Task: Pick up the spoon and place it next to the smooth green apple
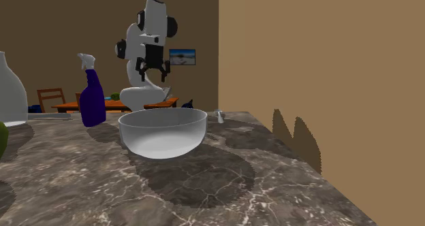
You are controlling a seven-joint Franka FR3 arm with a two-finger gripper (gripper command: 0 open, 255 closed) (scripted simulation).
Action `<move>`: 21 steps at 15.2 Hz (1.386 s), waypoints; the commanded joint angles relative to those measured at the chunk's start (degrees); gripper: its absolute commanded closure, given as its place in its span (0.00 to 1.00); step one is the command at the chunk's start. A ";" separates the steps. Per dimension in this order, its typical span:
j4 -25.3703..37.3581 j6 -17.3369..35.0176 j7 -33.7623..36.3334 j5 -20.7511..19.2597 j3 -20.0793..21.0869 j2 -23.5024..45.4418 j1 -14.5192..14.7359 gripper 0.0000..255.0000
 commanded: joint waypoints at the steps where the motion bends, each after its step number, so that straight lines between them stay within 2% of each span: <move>1: 0.00 0.00 0.00 0.00 0.00 0.00 0.00 0.00; 11: 3.84 12.33 18.81 10.72 7.56 14.94 -0.92 0.00; 21: 14.72 23.57 35.28 15.72 12.65 33.66 -1.91 0.00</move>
